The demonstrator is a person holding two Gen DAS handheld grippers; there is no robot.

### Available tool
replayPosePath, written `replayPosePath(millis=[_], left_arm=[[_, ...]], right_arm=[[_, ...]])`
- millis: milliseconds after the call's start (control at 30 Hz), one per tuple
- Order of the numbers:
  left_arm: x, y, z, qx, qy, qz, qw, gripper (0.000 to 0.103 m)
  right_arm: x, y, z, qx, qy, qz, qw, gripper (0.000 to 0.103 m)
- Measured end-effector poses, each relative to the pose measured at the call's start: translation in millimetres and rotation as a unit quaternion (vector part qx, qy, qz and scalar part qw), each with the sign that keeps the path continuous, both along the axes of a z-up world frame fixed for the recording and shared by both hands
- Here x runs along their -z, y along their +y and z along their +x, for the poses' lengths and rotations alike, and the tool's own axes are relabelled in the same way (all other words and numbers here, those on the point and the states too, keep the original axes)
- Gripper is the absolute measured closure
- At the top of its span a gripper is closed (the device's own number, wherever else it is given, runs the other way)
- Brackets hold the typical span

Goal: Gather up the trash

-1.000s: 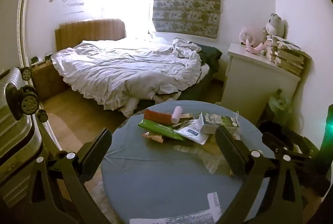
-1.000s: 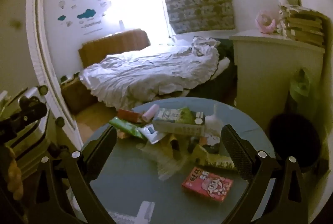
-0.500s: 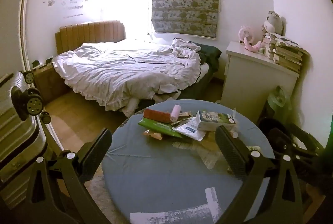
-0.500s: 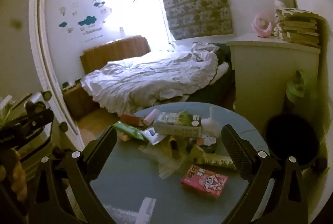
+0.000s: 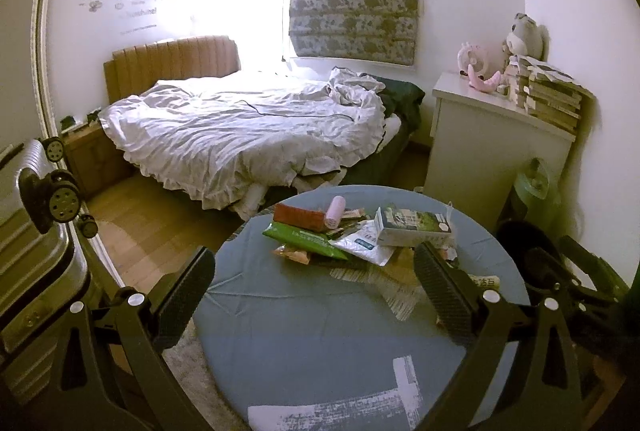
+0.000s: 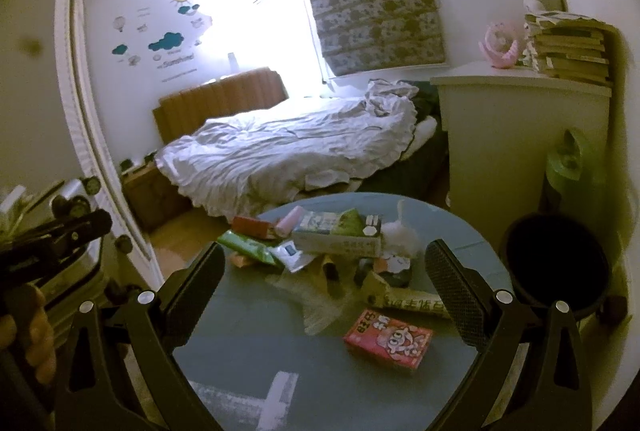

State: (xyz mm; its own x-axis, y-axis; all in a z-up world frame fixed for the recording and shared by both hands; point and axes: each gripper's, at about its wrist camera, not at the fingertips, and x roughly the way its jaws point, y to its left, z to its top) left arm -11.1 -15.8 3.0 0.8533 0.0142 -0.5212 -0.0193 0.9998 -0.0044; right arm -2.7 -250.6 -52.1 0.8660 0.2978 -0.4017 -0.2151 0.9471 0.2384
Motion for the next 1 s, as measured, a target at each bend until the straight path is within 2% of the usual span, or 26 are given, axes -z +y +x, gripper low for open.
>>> replayPosePath(millis=[1000], left_arm=[[6.3, 6.3, 31.0, 0.013, 0.025, -0.018, 0.9994, 0.005]], right_arm=[[5.6, 18.7, 26.3, -0.016, 0.02, -0.018, 0.999, 0.004]])
